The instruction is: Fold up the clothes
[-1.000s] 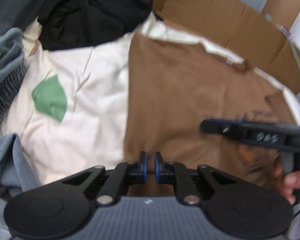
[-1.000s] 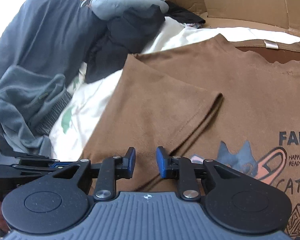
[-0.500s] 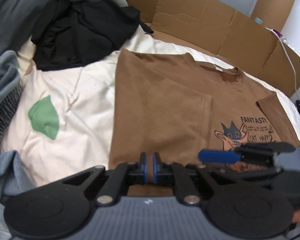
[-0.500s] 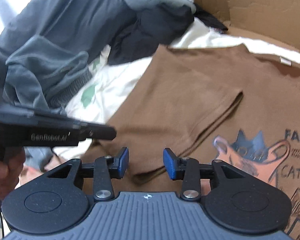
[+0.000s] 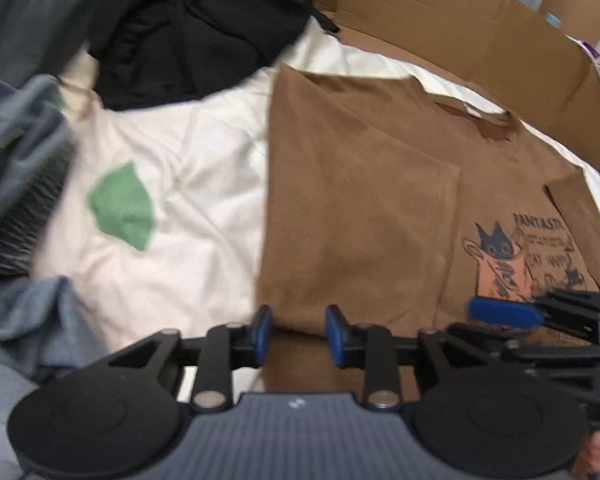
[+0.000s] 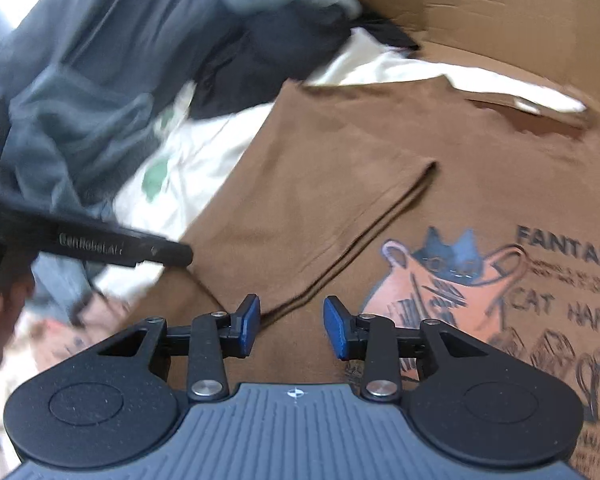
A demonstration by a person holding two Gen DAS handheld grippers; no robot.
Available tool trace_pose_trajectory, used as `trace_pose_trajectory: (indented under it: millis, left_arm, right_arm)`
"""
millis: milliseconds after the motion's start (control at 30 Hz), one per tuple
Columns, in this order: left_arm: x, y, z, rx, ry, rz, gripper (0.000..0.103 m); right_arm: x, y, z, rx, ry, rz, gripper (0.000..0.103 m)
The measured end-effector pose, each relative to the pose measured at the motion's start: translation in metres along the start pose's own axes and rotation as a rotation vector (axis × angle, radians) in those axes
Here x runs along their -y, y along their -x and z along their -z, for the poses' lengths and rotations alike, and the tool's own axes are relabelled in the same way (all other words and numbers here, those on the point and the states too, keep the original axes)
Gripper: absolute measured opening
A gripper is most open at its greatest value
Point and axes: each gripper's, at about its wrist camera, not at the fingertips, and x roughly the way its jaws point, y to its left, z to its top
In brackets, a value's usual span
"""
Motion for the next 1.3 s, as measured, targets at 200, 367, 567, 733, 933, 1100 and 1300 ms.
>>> trace_pose_trajectory:
  millis: [200, 367, 567, 733, 933, 1100, 1300]
  left_arm:
    - [-0.003, 0.03, -0.029, -0.015, 0.046, 0.001, 0.069]
    - [-0.002, 0.072, -0.06, -0.008, 0.037, -0.008, 0.084]
    - [-0.001, 0.149, -0.096, -0.077, 0.089, 0.0, 0.095]
    - [0.015, 0.232, -0.114, -0.049, 0.052, -0.015, 0.102]
    - [0.013, 0.32, -0.117, -0.031, 0.135, -0.011, 0.102]
    - [0.017, 0.377, -0.105, 0.001, 0.098, -0.035, 0.102]
    - [0.007, 0.423, -0.082, 0.015, 0.1, -0.06, 0.102]
  right_arm:
    - [-0.002, 0.046, -0.017, 0.009, -0.007, -0.032, 0.056]
    - [0.002, 0.095, -0.031, 0.013, -0.05, -0.028, 0.083]
    - [0.001, 0.152, -0.049, -0.024, -0.098, 0.012, 0.096]
    - [-0.007, 0.214, -0.074, -0.035, -0.142, 0.031, 0.102]
    - [-0.021, 0.292, -0.106, -0.033, -0.171, 0.055, 0.102]
    - [-0.034, 0.359, -0.132, -0.03, -0.112, 0.069, 0.102]
    - [-0.042, 0.434, -0.134, 0.016, -0.108, 0.096, 0.102]
